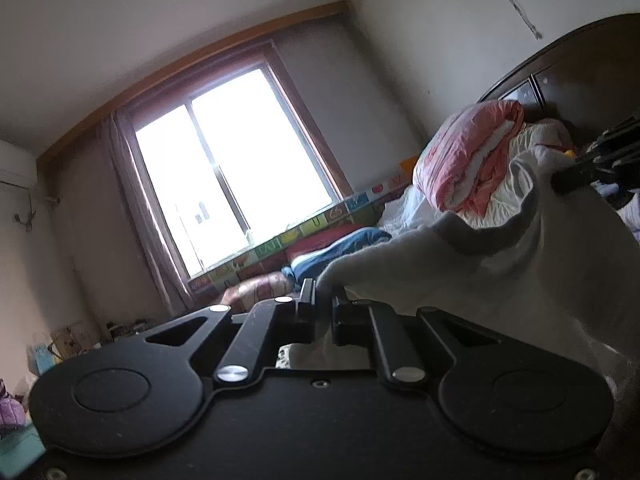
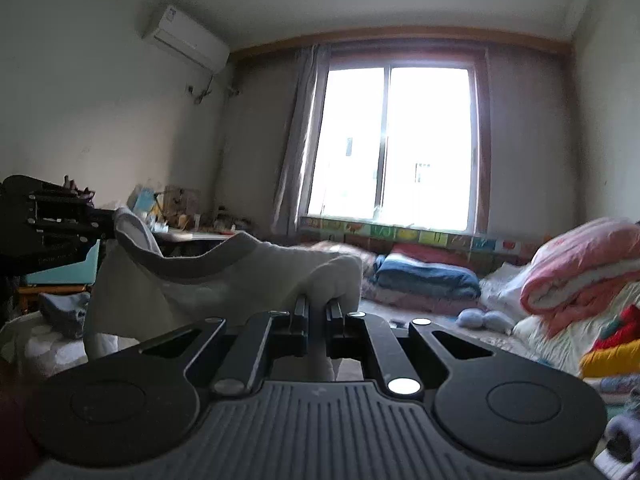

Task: Fold clothes
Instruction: 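Lift the sweatshirt with both grippers and lay it flat on the bed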

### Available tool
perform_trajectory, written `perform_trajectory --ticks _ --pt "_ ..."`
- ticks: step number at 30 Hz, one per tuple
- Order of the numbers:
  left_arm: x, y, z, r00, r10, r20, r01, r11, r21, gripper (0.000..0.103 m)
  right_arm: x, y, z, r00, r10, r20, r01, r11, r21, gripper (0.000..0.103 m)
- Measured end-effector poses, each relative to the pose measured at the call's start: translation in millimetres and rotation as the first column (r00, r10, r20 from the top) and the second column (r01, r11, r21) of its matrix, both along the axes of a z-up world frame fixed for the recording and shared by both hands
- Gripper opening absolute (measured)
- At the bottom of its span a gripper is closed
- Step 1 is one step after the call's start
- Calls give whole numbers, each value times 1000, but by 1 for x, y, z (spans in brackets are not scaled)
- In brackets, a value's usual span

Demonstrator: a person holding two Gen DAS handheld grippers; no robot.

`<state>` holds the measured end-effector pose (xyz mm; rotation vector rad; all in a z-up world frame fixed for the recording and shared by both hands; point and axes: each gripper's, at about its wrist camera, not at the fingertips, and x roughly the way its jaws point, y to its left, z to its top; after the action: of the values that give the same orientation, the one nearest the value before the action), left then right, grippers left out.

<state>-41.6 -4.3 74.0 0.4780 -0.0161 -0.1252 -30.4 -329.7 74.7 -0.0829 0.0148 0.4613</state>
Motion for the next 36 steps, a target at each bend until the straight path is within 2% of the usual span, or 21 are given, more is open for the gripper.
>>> perform_trajectory --ticks 6,12,22,31,36 --pt "47 2 -26 993 45 -109 -47 999 -21 6 50 15 -31 993 21 -112 -24 1000 -19 9" --pt "117 7 -56 973 69 -220 -82 995 -53 6 123 28 -62 973 26 -231 -33 999 -29 9" --pt "222 14 -96 942 75 -328 -102 993 -66 6 227 42 -104 935 32 -354 -55 997 -56 9" --pt "294 15 -139 907 70 -416 -104 993 -60 6 290 55 -141 892 29 -452 -66 996 -66 9" --pt "325 19 -156 875 61 -480 -114 990 -82 6 317 59 -159 863 25 -504 -62 996 -58 9"
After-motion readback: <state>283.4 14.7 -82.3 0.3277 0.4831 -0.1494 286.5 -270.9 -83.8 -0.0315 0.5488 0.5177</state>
